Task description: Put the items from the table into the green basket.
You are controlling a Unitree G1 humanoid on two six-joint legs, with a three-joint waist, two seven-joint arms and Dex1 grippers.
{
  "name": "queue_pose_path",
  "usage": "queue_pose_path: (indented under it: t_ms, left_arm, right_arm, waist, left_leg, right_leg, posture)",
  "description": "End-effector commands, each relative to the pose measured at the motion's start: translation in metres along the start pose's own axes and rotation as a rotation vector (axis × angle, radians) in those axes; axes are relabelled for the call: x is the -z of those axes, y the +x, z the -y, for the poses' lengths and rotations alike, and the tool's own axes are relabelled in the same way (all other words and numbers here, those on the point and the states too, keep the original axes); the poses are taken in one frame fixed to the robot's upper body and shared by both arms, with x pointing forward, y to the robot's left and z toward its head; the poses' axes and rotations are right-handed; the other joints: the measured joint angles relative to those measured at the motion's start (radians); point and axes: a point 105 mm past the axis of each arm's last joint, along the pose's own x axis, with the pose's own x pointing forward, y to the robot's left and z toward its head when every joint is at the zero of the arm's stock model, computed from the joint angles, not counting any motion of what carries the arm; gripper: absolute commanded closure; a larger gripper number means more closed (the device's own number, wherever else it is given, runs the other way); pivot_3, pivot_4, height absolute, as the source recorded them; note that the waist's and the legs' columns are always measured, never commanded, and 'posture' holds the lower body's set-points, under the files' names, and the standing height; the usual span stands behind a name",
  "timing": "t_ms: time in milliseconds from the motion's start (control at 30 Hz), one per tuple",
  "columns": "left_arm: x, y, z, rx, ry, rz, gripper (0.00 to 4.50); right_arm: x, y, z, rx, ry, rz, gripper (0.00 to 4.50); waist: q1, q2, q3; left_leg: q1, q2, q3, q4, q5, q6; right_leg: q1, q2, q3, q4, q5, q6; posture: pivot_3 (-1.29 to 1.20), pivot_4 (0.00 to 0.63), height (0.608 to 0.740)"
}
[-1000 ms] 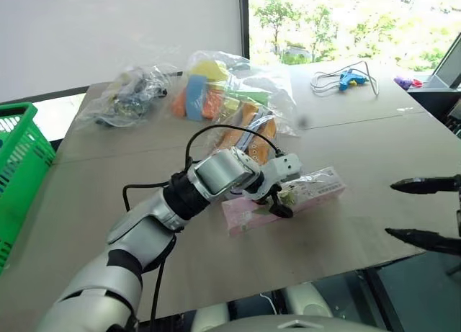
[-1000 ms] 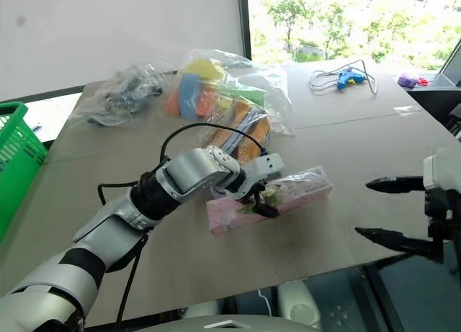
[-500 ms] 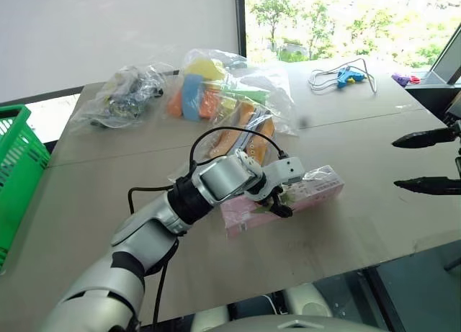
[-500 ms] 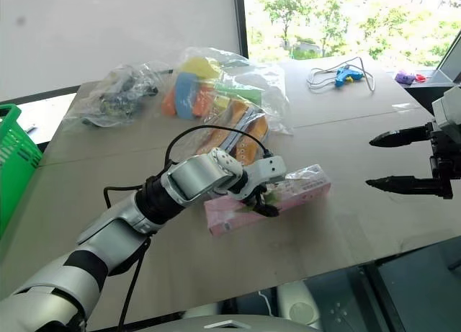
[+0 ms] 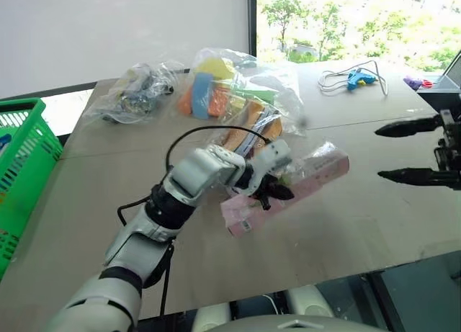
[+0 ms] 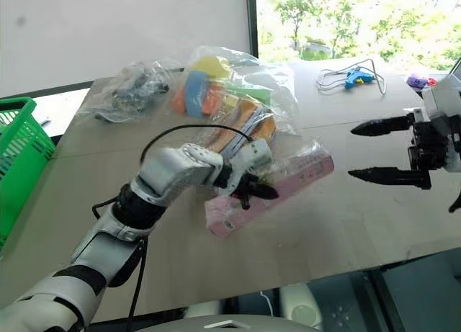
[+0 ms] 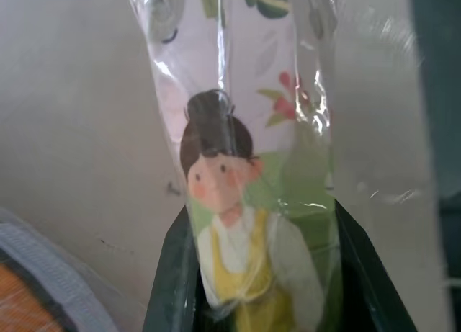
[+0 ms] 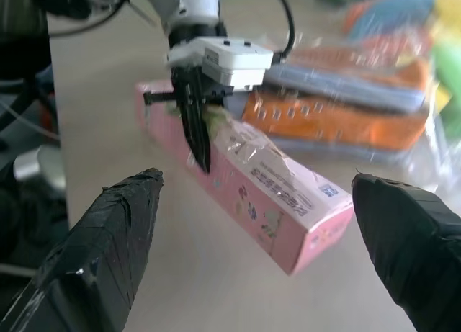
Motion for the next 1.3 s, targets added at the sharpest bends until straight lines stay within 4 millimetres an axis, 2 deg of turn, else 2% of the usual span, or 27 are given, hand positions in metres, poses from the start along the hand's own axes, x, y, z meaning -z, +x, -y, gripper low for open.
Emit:
queue_pose_path:
  t_ms: [33,133,233,367,467,567,633,700,833,933,1033,1067,1100,1167,1233,1267,1300]
  left_arm:
    - [-0.035,-0.055,-0.024,-0.166,-0.057,0.221,3.62]
    - [-0.046,-0.102,-0.056,-0.396,-0.095,0.380,3.62]
    - [-0.063,-0.169,-0.088,-0.721,-0.030,0.572,3.62]
    - [-0.074,-0.260,-0.115,-1.137,0.057,0.678,3.62]
    - [-0.074,-0.343,-0.120,-1.478,0.146,0.713,3.62]
    - [-0.071,-0.393,-0.113,-1.675,0.305,0.649,3.62]
    - [-0.054,-0.418,-0.118,-1.760,0.316,0.594,3.62]
    - [-0.034,-0.433,-0.124,-1.814,0.316,0.531,3.62]
    - [0.017,-0.454,-0.133,-1.896,0.296,0.300,3.62]
    - [0.047,-0.469,-0.131,-1.961,0.257,0.193,3.62]
    - [0.075,-0.477,-0.127,-2.000,0.224,0.069,3.62]
    - [0.078,-0.479,-0.126,-2.012,0.223,0.055,3.02]
    - [0.077,-0.481,-0.125,-2.031,0.228,0.067,2.74]
    - [0.070,-0.483,-0.124,-2.057,0.248,0.101,1.70]
    - [0.056,-0.480,-0.124,-2.051,0.286,0.165,0.81]
    - [0.041,-0.471,-0.128,-2.002,0.320,0.235,0.26]
    - [0.027,-0.460,-0.132,-1.941,0.352,0.305,0.26]
  right_arm:
    - [-0.023,0.012,0.005,0.016,-0.059,0.108,0.00]
    - [-0.036,0.032,0.012,0.031,-0.087,0.192,0.00]
    - [-0.046,0.071,0.015,0.001,-0.098,0.236,0.00]
    - [-0.069,0.121,0.020,0.006,-0.097,0.300,0.00]
    - [-0.088,0.156,0.026,0.033,-0.077,0.329,0.00]
    - [-0.100,0.174,0.021,0.016,-0.081,0.344,0.00]
    - [-0.109,0.180,0.021,0.019,-0.079,0.366,0.00]
    - [-0.113,0.181,0.023,0.030,-0.080,0.385,0.00]
    - [-0.112,0.183,0.020,0.021,-0.087,0.394,0.00]
    - [-0.111,0.183,0.016,0.010,-0.097,0.397,0.00]
    - [-0.110,0.183,0.014,0.007,-0.105,0.401,0.00]
    - [-0.110,0.182,0.014,0.010,-0.110,0.402,0.00]
    - [-0.110,0.182,0.014,0.015,-0.113,0.401,0.00]
    - [-0.108,0.180,0.014,0.022,-0.116,0.397,0.00]
    - [-0.106,0.179,0.014,0.029,-0.121,0.390,0.00]
    - [-0.105,0.177,0.014,0.035,-0.119,0.386,0.00]
    - [-0.102,0.175,0.014,0.042,-0.119,0.381,0.00]
  waist:
    - [0.003,0.000,-0.001]
    - [0.017,0.000,-0.002]
    - [0.029,0.000,-0.002]
    - [0.063,-0.002,-0.004]
    - [0.096,-0.006,-0.006]
    - [0.112,-0.012,-0.011]
    - [0.138,-0.021,-0.017]
    - [0.158,-0.023,-0.018]
    - [0.181,-0.035,-0.026]
    - [0.182,-0.043,-0.032]
    - [0.177,-0.045,-0.034]
    - [0.173,-0.045,-0.034]
    - [0.173,-0.045,-0.034]
    - [0.172,-0.046,-0.035]
    - [0.170,-0.048,-0.036]
    - [0.168,-0.048,-0.037]
    - [0.167,-0.048,-0.039]
  left_leg:
    - [0.000,0.000,0.000,0.000,0.000,0.000]
    - [0.001,0.000,0.000,0.000,0.000,0.000]
    - [0.000,0.001,0.000,0.000,0.000,0.000]
    - [-0.002,0.001,0.001,0.000,0.000,-0.001]
    - [-0.008,0.000,0.004,0.000,0.003,-0.005]
    - [-0.015,0.000,0.007,0.000,0.003,-0.006]
    - [-0.023,0.000,0.008,0.000,0.003,-0.007]
    - [-0.025,-0.001,0.010,0.000,0.003,-0.006]
    - [-0.025,-0.002,0.015,0.001,0.003,-0.005]
    - [-0.025,-0.001,0.014,0.001,0.001,-0.003]
    - [-0.025,0.001,0.014,0.001,0.001,-0.003]
    - [-0.025,0.001,0.014,0.001,0.001,-0.003]
    - [-0.025,0.001,0.013,0.001,0.001,-0.003]
    - [-0.025,0.002,0.012,0.001,0.002,-0.004]
    - [-0.026,0.002,0.012,0.001,0.002,-0.004]
    - [-0.026,0.001,0.012,0.001,0.002,-0.004]
    - [-0.026,0.001,0.012,0.001,0.002,-0.004]
  right_leg:
    - [0.000,0.000,0.000,0.000,0.000,0.000]
    - [0.000,0.001,0.000,0.000,0.000,0.000]
    - [-0.001,0.001,0.001,0.001,0.000,0.000]
    - [-0.005,0.000,0.002,0.004,0.003,-0.005]
    - [-0.014,-0.003,0.004,0.012,0.003,-0.006]
    - [-0.023,-0.007,0.006,0.013,0.004,-0.006]
    - [-0.031,-0.009,0.005,0.014,0.004,-0.006]
    - [-0.032,-0.009,0.002,0.013,0.004,-0.006]
    - [-0.032,-0.010,-0.002,0.013,0.004,-0.006]
    - [-0.032,-0.011,-0.005,0.013,0.005,-0.007]
    - [-0.032,-0.014,-0.006,0.014,0.005,-0.008]
    - [-0.032,-0.014,-0.006,0.014,0.005,-0.009]
    - [-0.032,-0.013,-0.007,0.014,0.005,-0.009]
    - [-0.032,-0.013,-0.008,0.014,0.005,-0.009]
    - [-0.032,-0.013,-0.009,0.014,0.006,-0.009]
    - [-0.032,-0.014,-0.009,0.014,0.006,-0.009]
    - [-0.032,-0.014,-0.009,0.014,0.006,-0.009]
  posture:
    - [-0.09,0.013,0.740]
    - [-0.06,0.005,0.740]
    - [-0.02,0.000,0.740]
    - [0.04,0.000,0.740]
    - [0.06,0.000,0.740]
    - [0.09,0.000,0.740]
    - [0.11,0.000,0.740]
    - [0.11,0.000,0.740]
    - [0.11,0.000,0.740]
    - [0.09,0.000,0.740]
    - [0.08,0.000,0.740]
    - [0.07,0.000,0.740]
    - [0.07,0.000,0.740]
    - [0.06,0.000,0.740]
    - [0.06,0.000,0.740]
    - [0.06,0.000,0.740]
    - [0.06,0.000,0.740]
